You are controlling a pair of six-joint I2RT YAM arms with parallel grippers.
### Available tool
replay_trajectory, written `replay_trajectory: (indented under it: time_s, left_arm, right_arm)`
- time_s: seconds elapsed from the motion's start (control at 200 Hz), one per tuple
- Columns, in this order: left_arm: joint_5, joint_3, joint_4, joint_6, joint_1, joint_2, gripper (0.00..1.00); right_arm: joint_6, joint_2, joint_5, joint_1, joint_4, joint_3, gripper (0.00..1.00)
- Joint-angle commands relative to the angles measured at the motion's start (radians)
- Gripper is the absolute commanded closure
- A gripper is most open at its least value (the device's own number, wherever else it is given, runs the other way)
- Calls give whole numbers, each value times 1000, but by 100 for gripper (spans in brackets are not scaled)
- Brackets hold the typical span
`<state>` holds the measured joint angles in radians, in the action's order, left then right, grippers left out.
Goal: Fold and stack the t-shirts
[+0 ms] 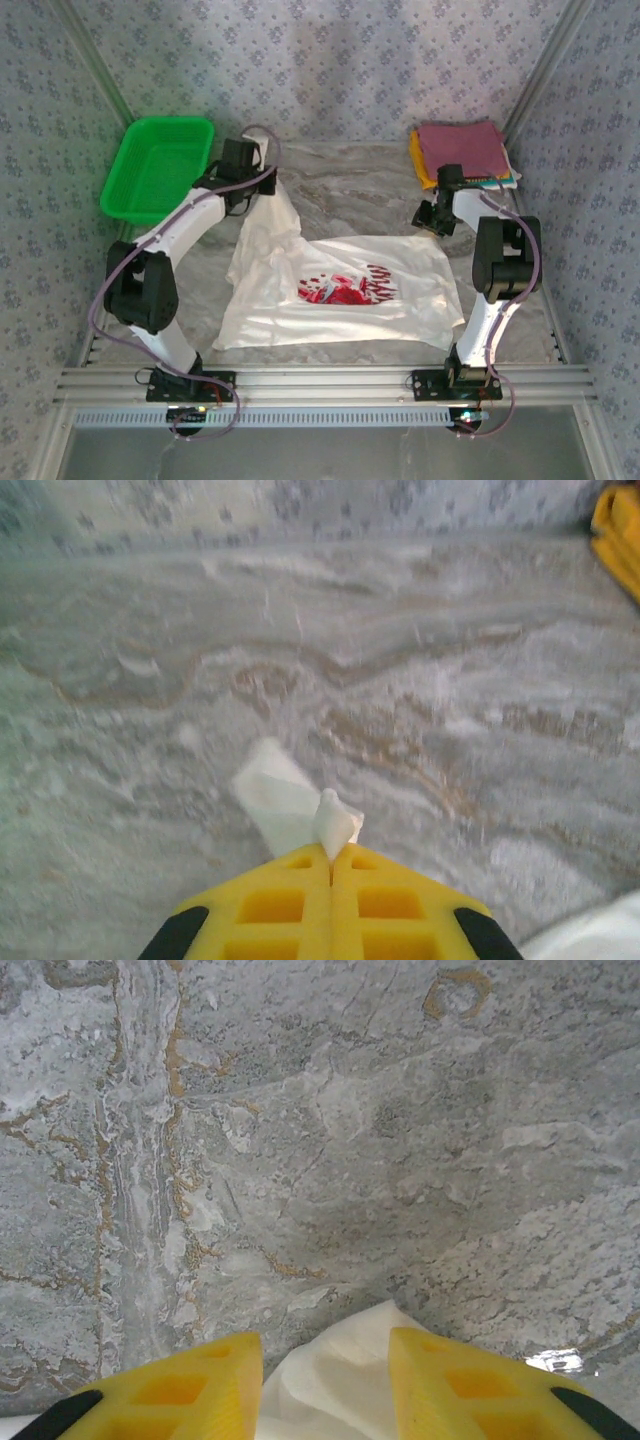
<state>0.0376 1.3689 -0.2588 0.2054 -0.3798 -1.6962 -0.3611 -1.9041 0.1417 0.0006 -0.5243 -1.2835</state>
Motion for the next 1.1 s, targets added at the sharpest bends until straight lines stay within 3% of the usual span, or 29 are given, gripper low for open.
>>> replay_trajectory:
  time_s: [0.0, 0.25, 0.32, 0.39, 0.57, 0.914, 1.064, 1.094]
  left_arm:
    - [11, -55, 39, -13, -27, 93, 100]
    - [-21, -194, 31, 25, -56, 241, 100]
    - [-31, -225, 13, 26, -63, 279, 100]
    - [-37, -269, 10, 34, -70, 324, 100]
    - [-49, -414, 48, 93, -74, 417, 100]
    - [-135, -490, 76, 125, -55, 431, 100]
    - [-85, -480, 107, 134, -10, 406, 100]
    - [-71, -474, 106, 139, -3, 401, 100]
  right_arm:
    - [17, -24, -14, 3, -25, 8, 66]
    - [27, -33, -16, 5, -37, -5, 67]
    - [30, -35, -4, 5, -41, -1, 72]
    - [28, -24, -2, 5, -34, 16, 85]
    - [7, 30, 9, 0, -16, 42, 100]
    - [-42, 204, 47, -37, 29, 112, 100]
    - [-41, 174, 59, -62, 17, 105, 100]
    - [-34, 163, 52, -61, 1, 99, 87]
